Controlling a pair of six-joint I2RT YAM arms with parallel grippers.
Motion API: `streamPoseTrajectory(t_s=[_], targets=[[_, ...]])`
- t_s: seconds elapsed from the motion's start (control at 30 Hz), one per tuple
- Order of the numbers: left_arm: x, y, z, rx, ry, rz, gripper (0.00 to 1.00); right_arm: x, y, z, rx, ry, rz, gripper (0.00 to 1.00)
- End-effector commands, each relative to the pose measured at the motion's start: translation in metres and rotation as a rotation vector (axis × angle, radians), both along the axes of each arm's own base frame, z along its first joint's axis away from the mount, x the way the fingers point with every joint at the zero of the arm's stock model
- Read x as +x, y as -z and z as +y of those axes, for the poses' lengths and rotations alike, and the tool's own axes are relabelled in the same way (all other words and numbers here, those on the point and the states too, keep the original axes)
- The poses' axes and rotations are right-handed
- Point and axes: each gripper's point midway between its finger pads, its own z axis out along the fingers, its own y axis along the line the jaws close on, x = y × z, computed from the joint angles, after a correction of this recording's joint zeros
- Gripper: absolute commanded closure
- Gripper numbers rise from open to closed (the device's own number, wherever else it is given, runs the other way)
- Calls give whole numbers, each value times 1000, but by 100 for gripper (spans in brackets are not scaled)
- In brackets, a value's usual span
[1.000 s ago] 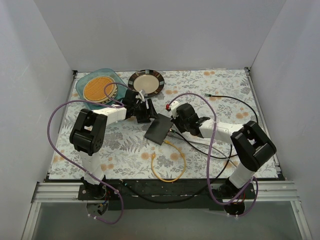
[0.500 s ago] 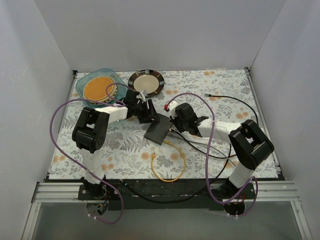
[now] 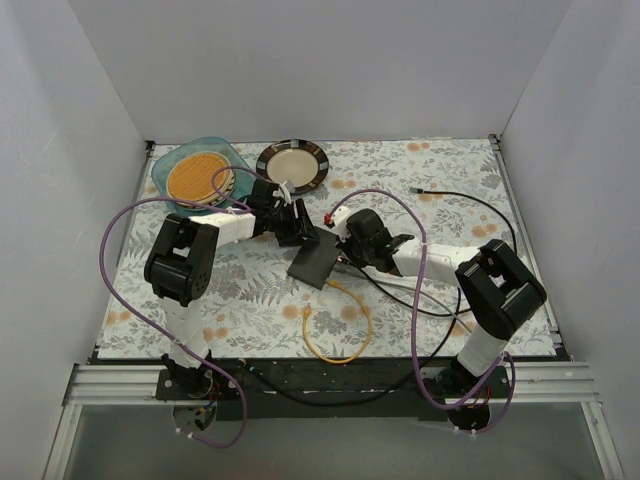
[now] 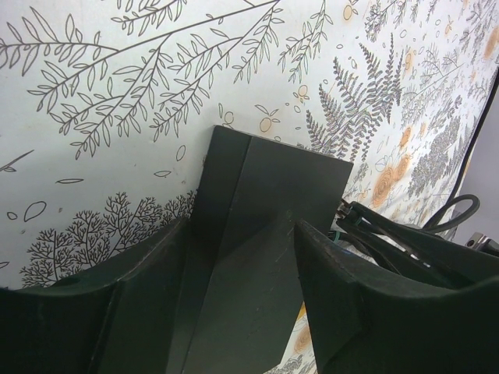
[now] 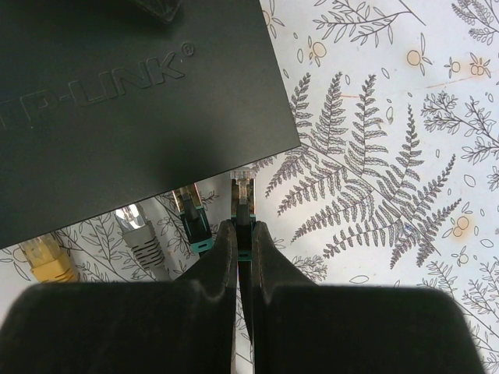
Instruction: Insert the plug into the switch port
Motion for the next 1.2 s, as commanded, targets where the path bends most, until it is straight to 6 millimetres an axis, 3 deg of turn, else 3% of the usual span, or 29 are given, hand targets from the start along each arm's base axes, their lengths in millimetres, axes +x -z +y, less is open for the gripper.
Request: streamPoseTrajectory(t_s=[0.0, 0.43, 0.8, 1.17], targets=[[5, -7, -3, -20, 11, -13, 46, 11, -17, 16, 23, -31, -52, 99], [4, -6, -6, -35, 27, -5, 48, 14, -14, 15, 6, -10, -69, 99], [2, -5, -9, -49, 46, -5, 49, 23, -27, 21, 47, 2, -115, 99], [2, -6, -15, -69, 76, -12, 49, 19, -22, 31, 84, -37, -129, 99]])
